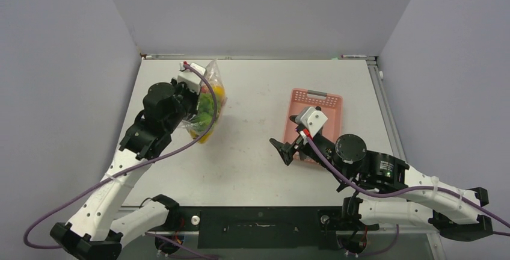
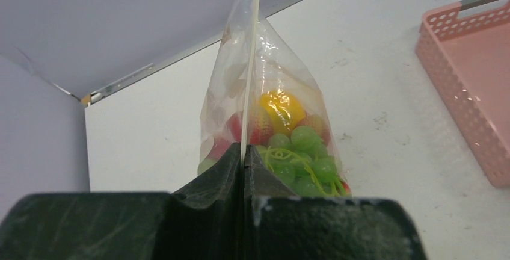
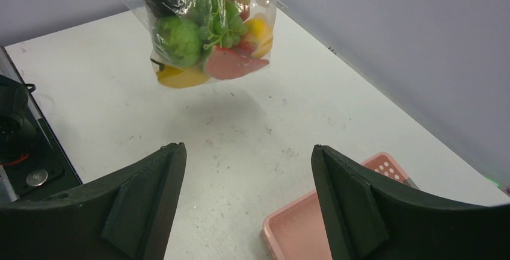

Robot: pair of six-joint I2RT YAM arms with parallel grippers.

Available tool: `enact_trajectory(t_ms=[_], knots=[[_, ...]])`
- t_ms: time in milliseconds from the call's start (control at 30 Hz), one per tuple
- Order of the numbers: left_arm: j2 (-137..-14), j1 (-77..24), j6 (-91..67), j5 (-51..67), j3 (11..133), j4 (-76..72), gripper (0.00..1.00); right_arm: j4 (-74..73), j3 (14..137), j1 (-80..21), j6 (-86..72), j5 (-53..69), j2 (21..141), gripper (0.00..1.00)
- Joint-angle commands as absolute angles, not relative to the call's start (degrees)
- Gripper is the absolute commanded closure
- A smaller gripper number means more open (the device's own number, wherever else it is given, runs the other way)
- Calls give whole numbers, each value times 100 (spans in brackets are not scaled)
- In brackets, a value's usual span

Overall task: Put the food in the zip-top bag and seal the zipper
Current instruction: Place the zipper food storage bag at the center of the board.

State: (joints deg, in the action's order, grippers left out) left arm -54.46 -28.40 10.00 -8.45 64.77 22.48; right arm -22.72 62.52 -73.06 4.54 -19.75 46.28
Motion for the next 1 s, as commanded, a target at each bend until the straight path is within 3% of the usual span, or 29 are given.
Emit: enact_trajectory(t_ms=[0, 433, 633, 967], knots=[[-5636, -2508, 1443, -1108, 6700, 1138, 100, -2067, 6056, -7267, 167, -2215, 4575, 21], [-6882, -2182, 1646, -265, 6030, -357, 100, -2281, 5827, -7237, 0, -2469, 4084, 0], [-7046, -2719, 1343, -452, 5320, -637, 100, -2381, 5881, -7241, 44, -2513, 4064, 10], [-6931, -3753, 787, -537, 4909, -332, 100, -2486, 5587, -7241, -176, -2616, 3842, 10]])
